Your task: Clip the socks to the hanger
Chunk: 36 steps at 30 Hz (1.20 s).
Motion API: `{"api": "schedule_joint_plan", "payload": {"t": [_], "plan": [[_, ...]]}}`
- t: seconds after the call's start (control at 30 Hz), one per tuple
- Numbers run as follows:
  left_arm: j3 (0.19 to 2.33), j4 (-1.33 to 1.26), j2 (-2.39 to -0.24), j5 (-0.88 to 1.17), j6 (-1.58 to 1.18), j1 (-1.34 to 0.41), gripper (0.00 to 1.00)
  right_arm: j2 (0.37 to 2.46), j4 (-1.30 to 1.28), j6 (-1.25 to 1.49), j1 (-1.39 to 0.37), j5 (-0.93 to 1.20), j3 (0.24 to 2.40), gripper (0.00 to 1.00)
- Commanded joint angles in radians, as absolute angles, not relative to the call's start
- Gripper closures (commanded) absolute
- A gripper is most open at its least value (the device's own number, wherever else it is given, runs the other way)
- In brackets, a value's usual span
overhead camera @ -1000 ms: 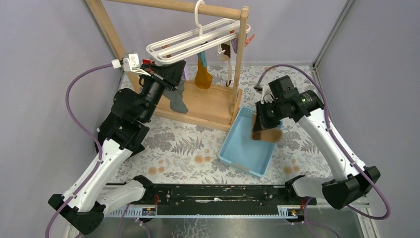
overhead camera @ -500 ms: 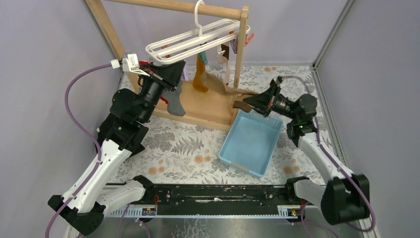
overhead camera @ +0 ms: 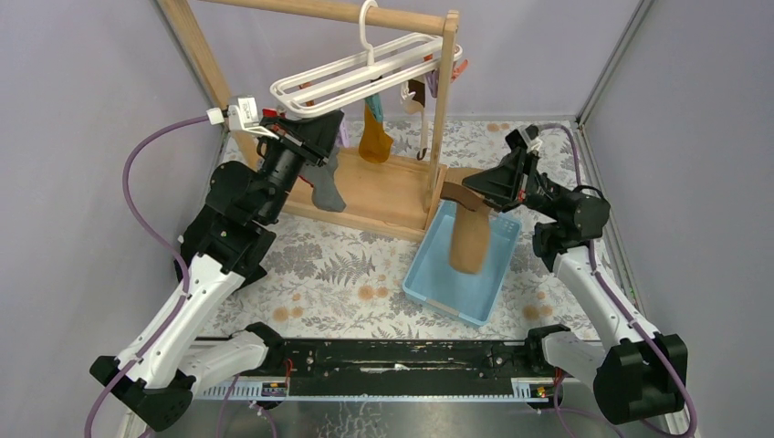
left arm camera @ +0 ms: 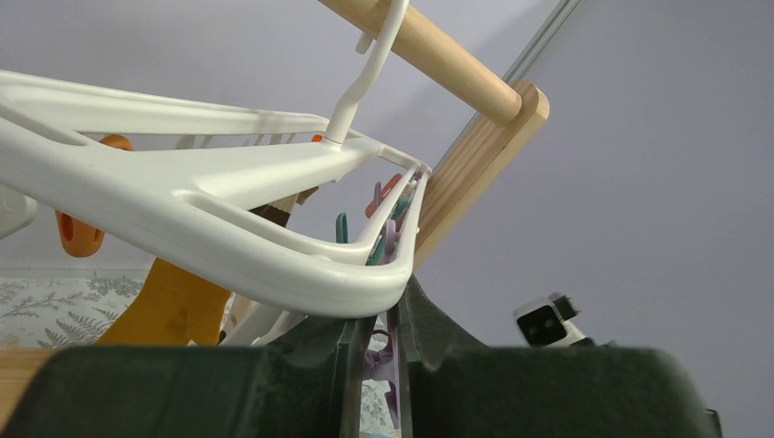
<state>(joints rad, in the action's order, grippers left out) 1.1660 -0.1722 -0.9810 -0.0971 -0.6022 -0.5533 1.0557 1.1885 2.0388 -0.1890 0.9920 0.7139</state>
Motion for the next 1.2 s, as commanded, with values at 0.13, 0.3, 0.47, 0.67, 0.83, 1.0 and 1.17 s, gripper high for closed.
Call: {"api": "schedule_joint_plan", "payload": {"t": [0.13, 0.3, 0.47, 0.67, 0.83, 1.0, 1.17], "plan": [[1.178, -0.176, -0.977, -0.031, -0.643, -0.551, 1.00, 1.035, 0.685, 1.280, -0.337, 0.938, 0.965, 1.00], [1.176, -0.192, -0.995, -0.005, -0.670, -0.551, 1.00, 1.112, 0.339, 0.795, -0.540, 0.744, 1.091, 1.00], [1.179, -0.204, -1.003, 0.022, -0.694, -0.551, 1.00, 1.201, 0.599, 0.841, -0.561, 0.687, 1.019, 1.00], [1.153, -0.248, -0.987, 0.032, -0.751, -0.551, 1.00, 1.256, 0.922, 0.870, -0.564, 0.656, 0.935, 1.00], [1.139, -0.270, -0.985, 0.061, -0.799, -0.551, 1.00, 1.357, 1.246, 1.019, -0.568, 0.657, 0.929, 1.00], [1.127, -0.279, -0.972, 0.058, -0.822, -0.551, 1.00, 1.405, 1.311, 1.062, -0.579, 0.641, 0.980, 1.00], [1.086, -0.317, -0.951, 0.038, -0.849, -0.551, 1.00, 1.460, 1.412, 1.132, -0.580, 0.632, 1.026, 1.00]]}}
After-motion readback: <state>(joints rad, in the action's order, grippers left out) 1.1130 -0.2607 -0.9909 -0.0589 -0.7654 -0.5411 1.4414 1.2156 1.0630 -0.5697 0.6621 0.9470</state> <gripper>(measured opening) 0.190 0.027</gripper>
